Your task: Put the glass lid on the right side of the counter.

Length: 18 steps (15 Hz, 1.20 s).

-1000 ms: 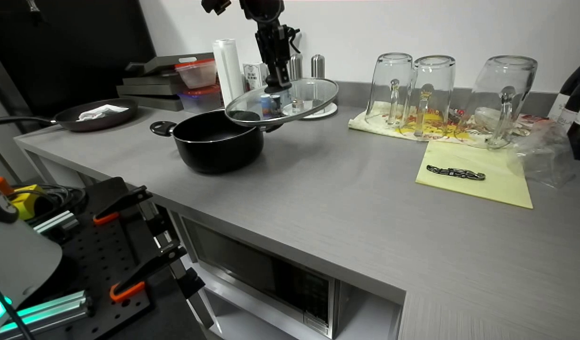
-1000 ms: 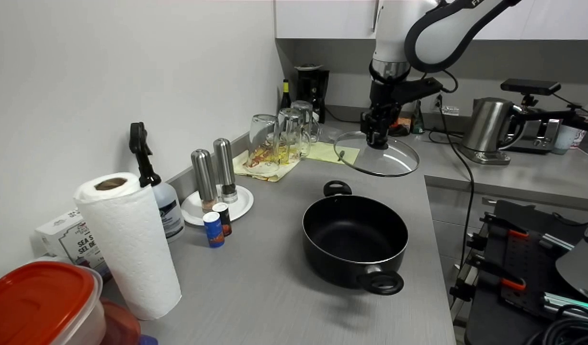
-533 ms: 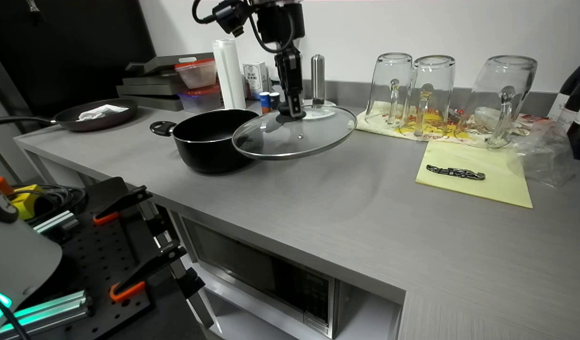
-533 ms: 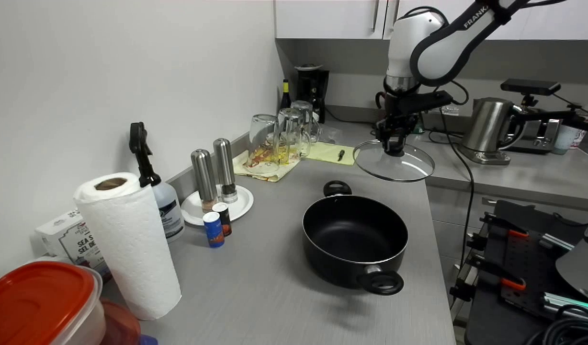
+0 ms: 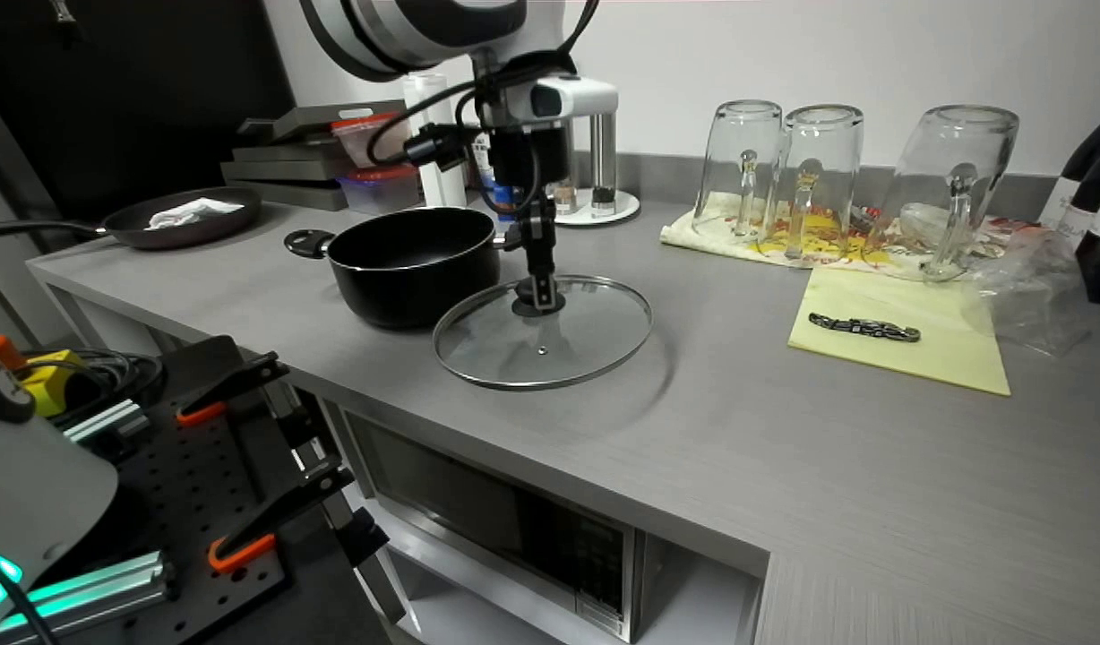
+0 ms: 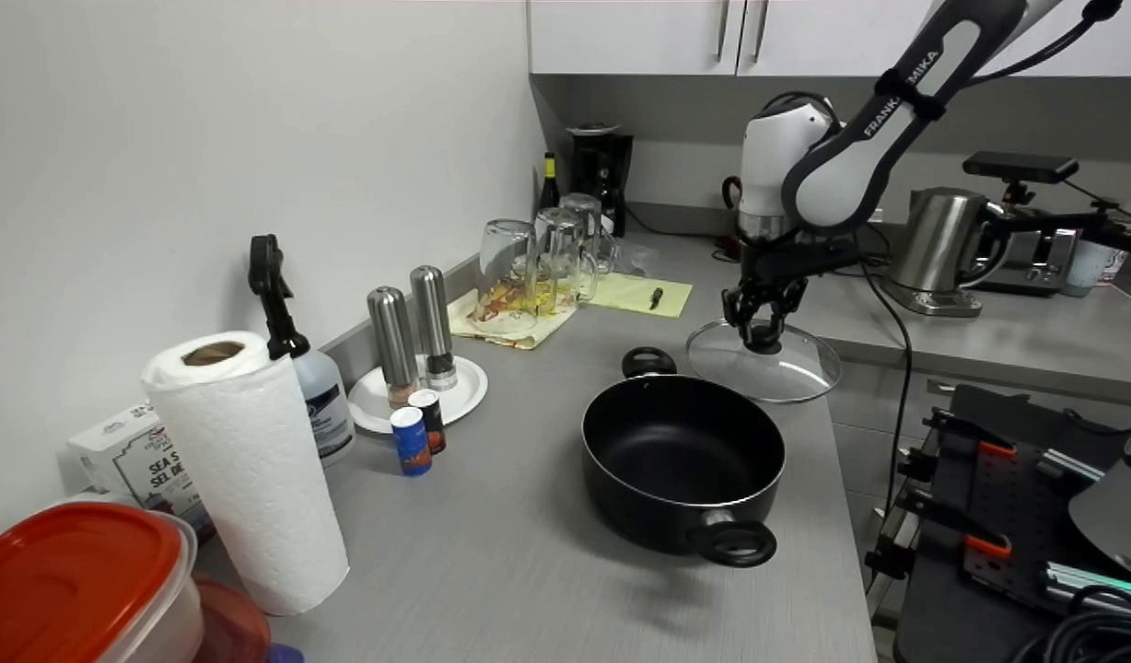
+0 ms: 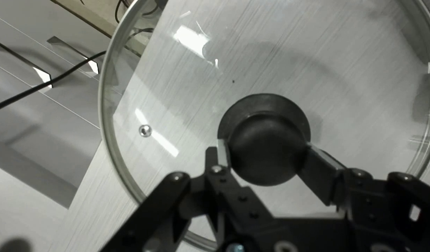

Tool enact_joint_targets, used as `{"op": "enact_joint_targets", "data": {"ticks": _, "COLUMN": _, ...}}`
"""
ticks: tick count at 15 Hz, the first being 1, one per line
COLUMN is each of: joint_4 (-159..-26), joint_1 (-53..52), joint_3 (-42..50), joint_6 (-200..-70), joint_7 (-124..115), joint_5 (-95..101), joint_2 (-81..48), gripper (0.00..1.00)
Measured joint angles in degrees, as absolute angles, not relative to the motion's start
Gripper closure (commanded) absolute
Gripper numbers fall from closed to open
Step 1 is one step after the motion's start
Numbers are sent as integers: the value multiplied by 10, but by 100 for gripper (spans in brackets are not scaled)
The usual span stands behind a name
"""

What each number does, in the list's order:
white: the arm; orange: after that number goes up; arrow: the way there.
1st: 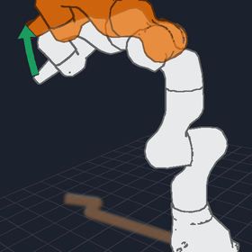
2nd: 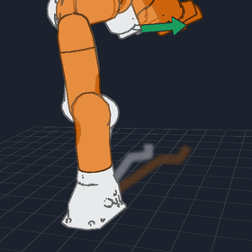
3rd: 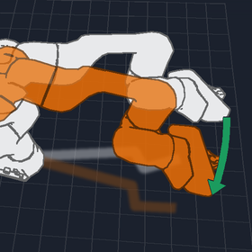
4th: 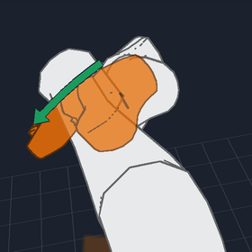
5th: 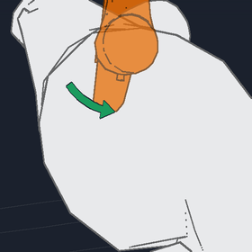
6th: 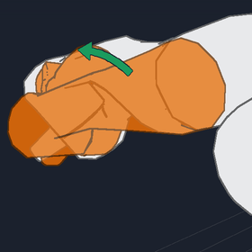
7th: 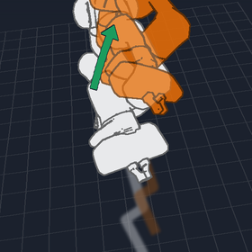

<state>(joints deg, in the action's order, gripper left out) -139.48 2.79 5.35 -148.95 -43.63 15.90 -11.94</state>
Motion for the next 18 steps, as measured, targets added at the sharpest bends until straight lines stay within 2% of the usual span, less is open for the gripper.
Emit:
{"op": "enact_joint_targets", "data": {"ticks": 16, "joint_4": -1395, "joint_1": -7, "joint_3": 71, "joint_6": -1591, "joint_7": -423, "joint_5": 56, "joint_2": -213, "gripper": 74}}
{"op": "enact_joint_targets", "data": {"ticks": 17, "joint_4": -1395, "joint_1": -7, "joint_3": 71, "joint_6": -1591, "joint_7": -422, "joint_5": 54, "joint_2": -213, "gripper": 24}}
{"op": "enact_joint_targets", "data": {"ticks": 18, "joint_4": -1395, "joint_1": -8, "joint_3": 72, "joint_6": -1591, "joint_7": -422, "joint_5": 52, "joint_2": -213, "gripper": 23}}
